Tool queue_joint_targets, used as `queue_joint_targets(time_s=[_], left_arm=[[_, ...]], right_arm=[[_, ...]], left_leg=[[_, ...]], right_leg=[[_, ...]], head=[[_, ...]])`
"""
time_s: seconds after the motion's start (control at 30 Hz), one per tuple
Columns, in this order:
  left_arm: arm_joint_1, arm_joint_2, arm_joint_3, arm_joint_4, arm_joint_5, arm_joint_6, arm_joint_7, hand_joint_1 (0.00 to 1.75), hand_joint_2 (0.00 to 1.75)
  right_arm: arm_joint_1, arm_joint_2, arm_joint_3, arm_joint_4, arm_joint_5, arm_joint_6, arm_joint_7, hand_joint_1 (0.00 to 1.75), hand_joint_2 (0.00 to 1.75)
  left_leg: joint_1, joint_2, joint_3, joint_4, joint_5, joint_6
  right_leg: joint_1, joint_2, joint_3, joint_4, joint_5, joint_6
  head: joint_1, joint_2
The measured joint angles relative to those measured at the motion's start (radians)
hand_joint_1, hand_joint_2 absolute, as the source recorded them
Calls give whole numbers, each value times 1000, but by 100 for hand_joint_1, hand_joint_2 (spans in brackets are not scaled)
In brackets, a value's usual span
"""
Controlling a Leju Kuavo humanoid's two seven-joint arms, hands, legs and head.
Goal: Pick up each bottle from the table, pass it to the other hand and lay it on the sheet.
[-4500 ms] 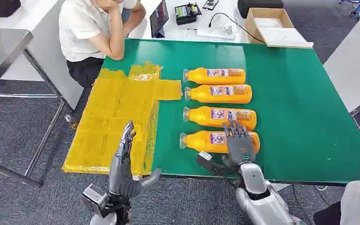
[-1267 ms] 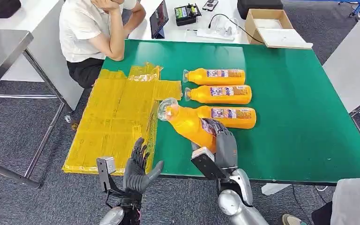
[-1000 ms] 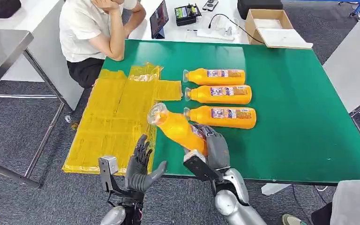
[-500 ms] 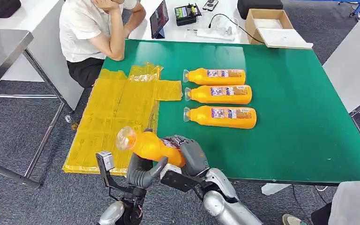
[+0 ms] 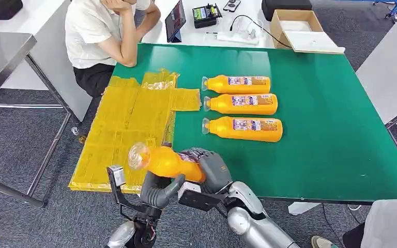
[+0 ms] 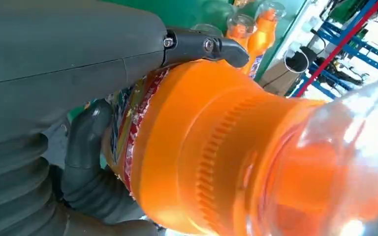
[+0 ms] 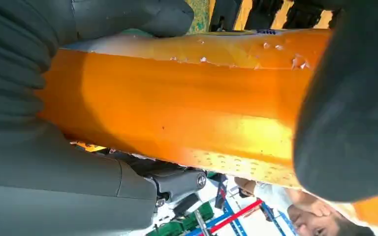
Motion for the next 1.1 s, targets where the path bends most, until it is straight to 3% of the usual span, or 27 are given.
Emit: queue_joint_targets(time_s=[0.1,0.13,0.27,0.33,0.37,0.4,0.43,1.1], left_arm=[[0,0,6,0,28,-23,14,7,175],[1,0,8,0,29,-26,16,175,175],[1,0,18,0,40,-55,26,175,175],[1,1,21,2,31,-48,29,175,175],[0,1,21,3,19,-36,29,175,175],[0,1,21,5,10,-28,28,175,175],[-1,1,21,8,5,-25,26,175,175],[-3,-1,42,12,-10,-11,17,175,175]], right_arm=[[-4,-1,12,0,16,-3,-2,175,175],[-6,-2,16,0,27,-6,1,175,175],[-20,-6,30,0,23,8,2,168,175],[-27,-8,37,2,36,3,7,143,175],[-31,-8,40,3,49,-5,16,80,175],[-33,-8,44,4,56,-10,23,28,175],[-35,-8,47,5,61,-15,30,2,175],[1,12,54,11,23,-89,24,0,175]], left_leg=[[0,0,0,0,0,0],[0,0,0,0,0,0],[0,0,0,0,0,0],[0,0,0,0,0,0],[0,0,0,0,0,0],[0,0,0,0,0,0],[0,0,0,0,0,0],[0,0,0,0,0,0]], right_leg=[[0,0,0,0,0,0],[0,0,0,0,0,0],[0,0,0,0,0,0],[0,0,0,0,0,0],[0,0,0,0,0,0],[0,0,0,0,0,0],[0,0,0,0,0,0],[0,0,0,0,0,0]], head=[[0,0],[0,0],[0,0],[0,0],[0,0],[0,0],[0,0],[0,0]])
